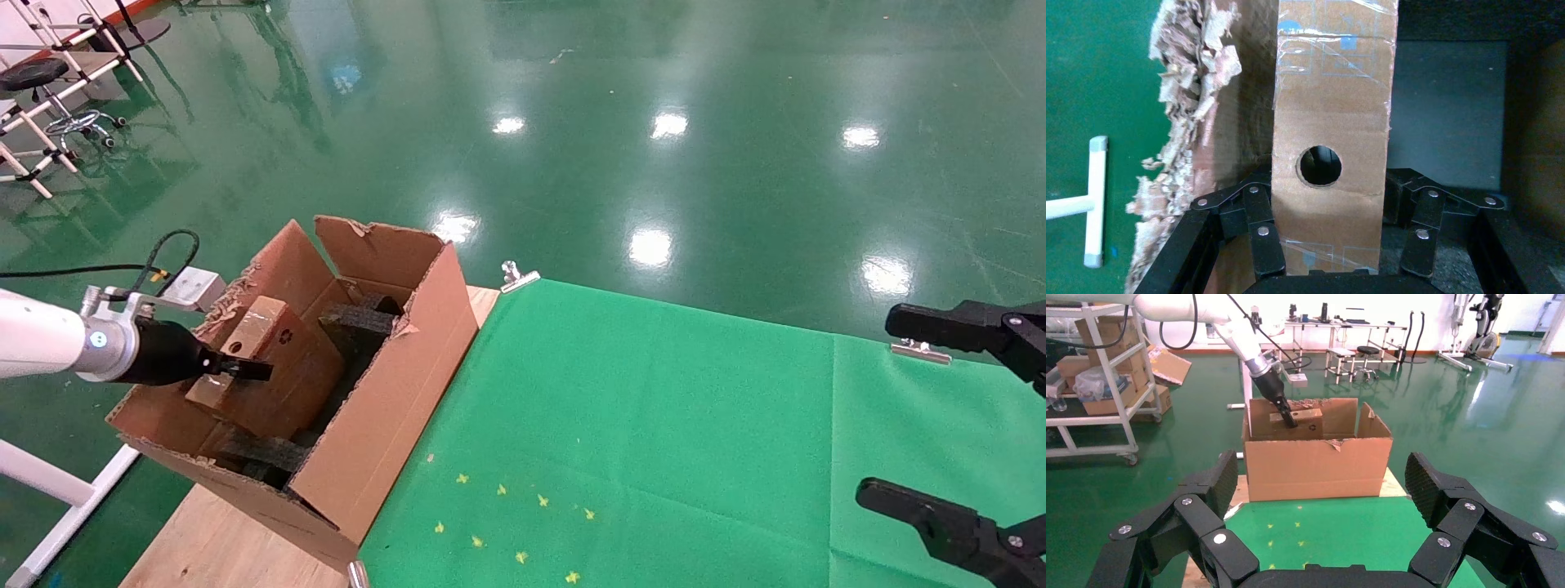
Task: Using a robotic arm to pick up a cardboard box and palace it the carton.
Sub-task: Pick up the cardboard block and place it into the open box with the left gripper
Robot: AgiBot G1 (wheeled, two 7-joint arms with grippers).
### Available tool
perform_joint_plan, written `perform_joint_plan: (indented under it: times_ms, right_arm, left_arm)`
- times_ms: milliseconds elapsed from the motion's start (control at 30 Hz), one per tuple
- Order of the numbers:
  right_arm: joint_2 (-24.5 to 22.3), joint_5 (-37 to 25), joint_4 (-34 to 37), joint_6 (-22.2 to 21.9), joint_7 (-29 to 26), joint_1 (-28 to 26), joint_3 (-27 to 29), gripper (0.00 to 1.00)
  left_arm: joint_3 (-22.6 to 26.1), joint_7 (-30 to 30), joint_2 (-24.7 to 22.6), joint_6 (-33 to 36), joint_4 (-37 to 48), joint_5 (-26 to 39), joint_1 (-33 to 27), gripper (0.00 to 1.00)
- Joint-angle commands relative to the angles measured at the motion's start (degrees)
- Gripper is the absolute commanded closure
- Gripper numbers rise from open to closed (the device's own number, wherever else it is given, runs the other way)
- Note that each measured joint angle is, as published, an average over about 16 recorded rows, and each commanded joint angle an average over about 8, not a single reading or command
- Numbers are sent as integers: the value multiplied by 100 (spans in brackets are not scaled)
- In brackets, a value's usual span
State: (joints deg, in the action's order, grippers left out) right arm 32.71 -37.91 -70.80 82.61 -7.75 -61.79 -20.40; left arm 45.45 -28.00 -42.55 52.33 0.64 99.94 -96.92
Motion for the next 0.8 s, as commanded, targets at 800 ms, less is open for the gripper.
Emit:
perform_joint_plan:
  times_ms: [800]
  right_arm:
    - [0, 0, 0, 0, 0, 0, 0, 0]
  left_arm:
    - [-137, -108, -368, -942, -18, -196, 750, 100]
